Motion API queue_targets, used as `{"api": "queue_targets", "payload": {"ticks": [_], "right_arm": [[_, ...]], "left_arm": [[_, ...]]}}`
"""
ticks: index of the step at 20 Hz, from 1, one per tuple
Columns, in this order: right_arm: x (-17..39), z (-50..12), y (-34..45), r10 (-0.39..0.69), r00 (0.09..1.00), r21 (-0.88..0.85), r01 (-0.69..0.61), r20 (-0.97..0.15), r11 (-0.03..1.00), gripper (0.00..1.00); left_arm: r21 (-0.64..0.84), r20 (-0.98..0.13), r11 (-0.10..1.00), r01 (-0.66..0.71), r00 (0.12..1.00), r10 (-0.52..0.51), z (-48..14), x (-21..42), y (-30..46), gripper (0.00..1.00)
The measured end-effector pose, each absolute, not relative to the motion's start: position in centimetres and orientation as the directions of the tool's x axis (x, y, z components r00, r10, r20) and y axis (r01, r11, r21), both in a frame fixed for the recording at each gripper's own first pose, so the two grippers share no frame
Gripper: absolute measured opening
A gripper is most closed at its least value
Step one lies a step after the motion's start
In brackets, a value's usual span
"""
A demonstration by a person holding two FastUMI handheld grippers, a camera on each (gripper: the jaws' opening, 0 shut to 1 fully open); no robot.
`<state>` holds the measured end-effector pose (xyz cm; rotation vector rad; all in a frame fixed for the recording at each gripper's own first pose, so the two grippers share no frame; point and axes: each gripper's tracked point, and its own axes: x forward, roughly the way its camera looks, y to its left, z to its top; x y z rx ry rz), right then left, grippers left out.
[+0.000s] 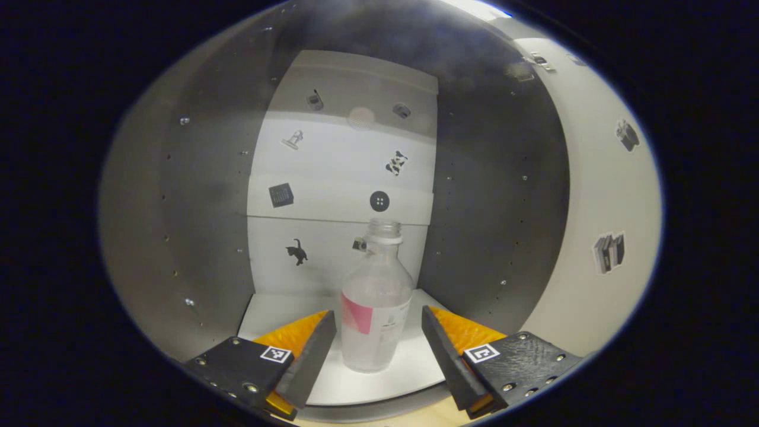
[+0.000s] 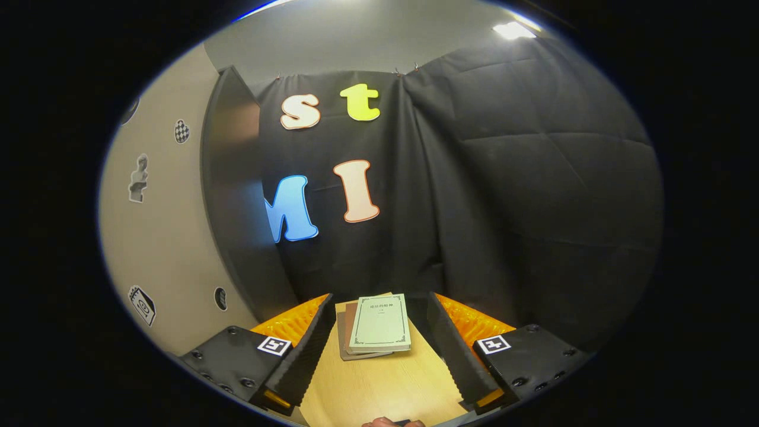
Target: Open the cabinet door with the right hand, grasp the bottle in the cabinet with the left hand and place it on the coaster, then close the cabinet door with the right hand.
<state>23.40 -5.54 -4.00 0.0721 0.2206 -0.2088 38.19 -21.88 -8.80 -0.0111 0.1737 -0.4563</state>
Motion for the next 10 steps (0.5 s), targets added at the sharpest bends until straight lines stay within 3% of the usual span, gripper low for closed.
{"api": "queue_targets", "payload": {"ticks": [2,3,5,9,10], "right_arm": [[23.7,-4.2,-5.8,-0.202,0.953,0.054,0.219,-0.226,0.974,0.98],[24.0,-4.2,-5.9,-0.205,0.953,0.048,0.221,-0.225,0.974,0.92],[24.4,-4.4,-5.9,-0.201,0.953,0.036,0.214,-0.228,0.976,0.98],[24.9,-5.1,-5.6,-0.188,0.952,0.063,0.209,-0.24,0.976,0.93],[25.1,-5.2,-5.6,-0.188,0.951,0.066,0.21,-0.244,0.975,0.98]], "left_arm": [[-0.024,-0.156,0.9,0.435,0.888,-0.433,-8.5,38.8,-22.1,0.9],[-0.011,-0.154,0.904,0.428,0.892,-0.425,-8.4,39.3,-22.1,0.88],[0.0,-0.145,0.904,0.428,0.894,-0.423,-8.1,39.8,-22.2,0.89],[-0.009,-0.133,0.901,0.433,0.893,-0.431,-7.9,40.8,-22.5,0.89],[-0.006,-0.131,0.899,0.438,0.891,-0.435,-7.8,40.9,-22.6,0.89]]}}
